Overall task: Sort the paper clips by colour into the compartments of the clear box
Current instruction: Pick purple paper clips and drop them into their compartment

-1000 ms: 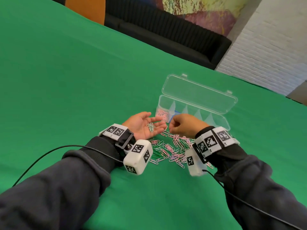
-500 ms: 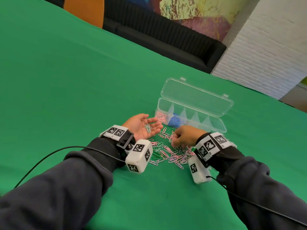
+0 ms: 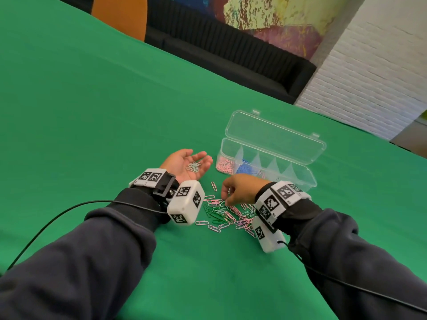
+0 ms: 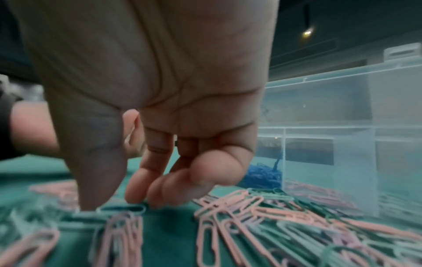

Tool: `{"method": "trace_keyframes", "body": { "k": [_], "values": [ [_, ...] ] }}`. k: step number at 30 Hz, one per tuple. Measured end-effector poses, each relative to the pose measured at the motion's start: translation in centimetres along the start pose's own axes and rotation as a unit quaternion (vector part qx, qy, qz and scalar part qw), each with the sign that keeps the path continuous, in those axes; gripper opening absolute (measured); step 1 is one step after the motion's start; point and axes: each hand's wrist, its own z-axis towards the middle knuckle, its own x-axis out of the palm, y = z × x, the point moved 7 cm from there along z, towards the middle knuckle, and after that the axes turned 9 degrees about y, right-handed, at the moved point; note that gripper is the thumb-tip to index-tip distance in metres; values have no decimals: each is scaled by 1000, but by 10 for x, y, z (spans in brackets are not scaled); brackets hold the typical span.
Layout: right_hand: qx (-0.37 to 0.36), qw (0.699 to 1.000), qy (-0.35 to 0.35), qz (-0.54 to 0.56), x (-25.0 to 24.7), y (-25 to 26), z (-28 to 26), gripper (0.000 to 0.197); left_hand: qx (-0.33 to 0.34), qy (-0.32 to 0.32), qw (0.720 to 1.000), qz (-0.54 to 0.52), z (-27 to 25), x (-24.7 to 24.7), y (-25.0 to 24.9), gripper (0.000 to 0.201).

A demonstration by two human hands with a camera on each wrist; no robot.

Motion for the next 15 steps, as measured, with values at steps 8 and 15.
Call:
{"method": "trace_keyframes", "body": {
  "k": [8,15],
  "values": [
    [25,998,7,-58,-3,-9,5,11,10,-2,1000,3,1,-1,-3,32],
    [-60,976,-176,111,-51,0,-13,19,-69,24,996,54,4,8,19,36]
  ]
}}
